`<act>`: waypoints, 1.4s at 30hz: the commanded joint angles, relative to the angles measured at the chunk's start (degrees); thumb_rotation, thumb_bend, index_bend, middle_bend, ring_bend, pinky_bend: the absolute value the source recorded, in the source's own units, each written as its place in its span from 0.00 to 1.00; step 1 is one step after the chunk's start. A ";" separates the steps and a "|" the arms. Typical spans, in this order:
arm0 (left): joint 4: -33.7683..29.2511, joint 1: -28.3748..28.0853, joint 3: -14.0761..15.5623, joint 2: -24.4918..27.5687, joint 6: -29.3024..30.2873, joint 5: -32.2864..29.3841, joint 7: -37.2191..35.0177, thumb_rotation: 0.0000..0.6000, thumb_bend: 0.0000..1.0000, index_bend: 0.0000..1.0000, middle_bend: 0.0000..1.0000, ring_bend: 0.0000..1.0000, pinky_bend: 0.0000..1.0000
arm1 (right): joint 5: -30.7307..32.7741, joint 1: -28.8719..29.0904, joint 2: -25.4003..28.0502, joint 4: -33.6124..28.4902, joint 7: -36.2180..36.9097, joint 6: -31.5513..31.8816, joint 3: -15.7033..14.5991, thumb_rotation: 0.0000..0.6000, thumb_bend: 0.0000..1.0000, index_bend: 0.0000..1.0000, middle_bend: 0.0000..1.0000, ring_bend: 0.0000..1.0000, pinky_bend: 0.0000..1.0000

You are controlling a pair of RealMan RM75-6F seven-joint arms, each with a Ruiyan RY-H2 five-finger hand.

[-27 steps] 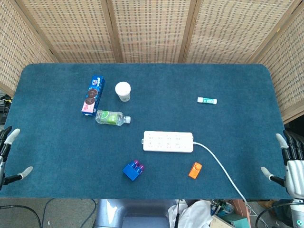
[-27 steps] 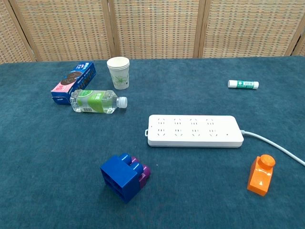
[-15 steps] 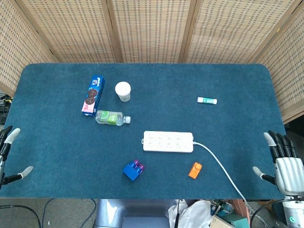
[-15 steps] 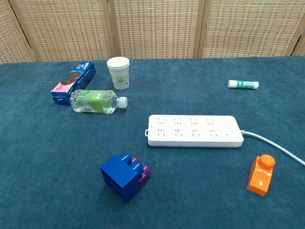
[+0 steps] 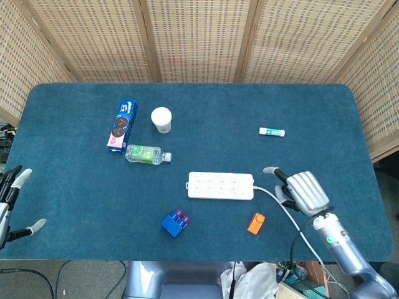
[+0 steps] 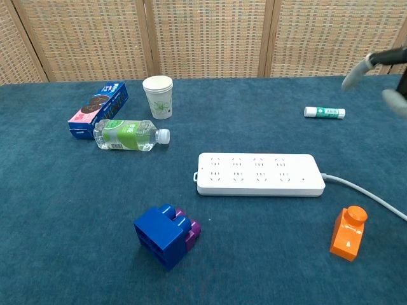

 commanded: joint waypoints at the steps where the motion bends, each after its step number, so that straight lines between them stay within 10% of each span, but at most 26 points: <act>1: -0.07 -0.10 0.03 -0.05 -0.18 -0.16 0.19 1.00 0.00 0.00 0.00 0.00 0.00 | 8.87 6.36 -3.79 -0.77 -9.94 -8.61 1.51 1.00 0.73 0.31 1.00 1.00 1.00; 8: -0.07 -0.15 -0.19 -0.10 -0.14 -0.75 0.13 1.00 0.00 0.00 0.00 0.00 0.00 | 17.99 9.46 -7.61 0.49 -18.33 -12.84 1.00 1.00 0.92 0.31 1.00 1.00 1.00; 42: -0.28 -0.17 0.04 -0.81 -0.05 -0.89 1.65 1.00 0.00 0.00 0.00 0.00 0.00 | 36.32 15.97 -15.39 5.82 -32.09 -13.02 -2.10 1.00 0.93 0.31 1.00 1.00 1.00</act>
